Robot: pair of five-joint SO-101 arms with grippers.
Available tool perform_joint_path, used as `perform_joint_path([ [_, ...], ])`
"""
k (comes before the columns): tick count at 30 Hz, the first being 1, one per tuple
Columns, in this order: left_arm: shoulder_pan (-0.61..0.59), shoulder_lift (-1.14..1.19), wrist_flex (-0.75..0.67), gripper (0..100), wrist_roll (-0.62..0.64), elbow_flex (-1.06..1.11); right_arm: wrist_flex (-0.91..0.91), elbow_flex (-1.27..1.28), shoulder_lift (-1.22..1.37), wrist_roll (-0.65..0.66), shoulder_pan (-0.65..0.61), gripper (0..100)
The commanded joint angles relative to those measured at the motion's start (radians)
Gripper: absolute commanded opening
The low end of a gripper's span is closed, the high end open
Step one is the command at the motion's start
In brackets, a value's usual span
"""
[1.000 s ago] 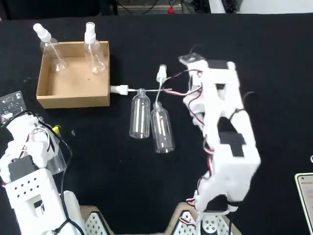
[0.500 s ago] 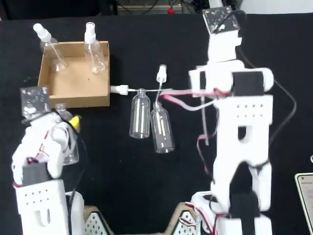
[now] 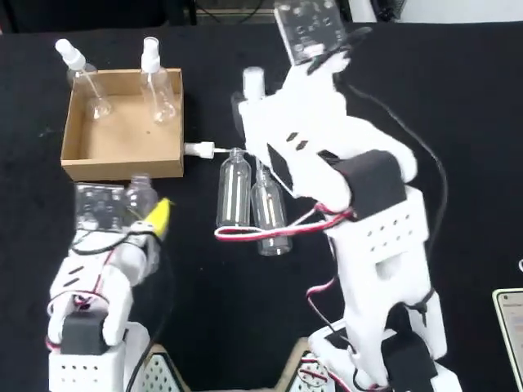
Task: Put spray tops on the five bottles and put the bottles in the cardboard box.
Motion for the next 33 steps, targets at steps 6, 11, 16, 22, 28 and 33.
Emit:
perform_joint_path([
  [6,0.429,0.000,-0.258,18,-0.003,0.088,0.028,-0.140,-0.036,-0.066,-0.020,2.2],
  [11,0.458,0.000,-0.382,18,0.000,0.202,0.002,-0.136,-0.036,-0.066,-0.023,2.2],
  [16,0.441,0.000,-0.404,18,0.000,0.222,0.005,-0.134,-0.035,-0.066,-0.025,2.2],
  [22,0.441,0.000,-0.404,18,0.000,0.214,0.049,-0.111,-0.035,-0.064,-0.121,2.2],
  [28,0.441,0.000,-0.396,18,0.006,0.213,-0.012,-0.091,-0.035,-0.060,-0.149,2.2],
  [33,0.414,-0.017,-0.396,18,0.021,0.211,-0.008,-0.097,-0.036,-0.060,-0.149,2.2],
])
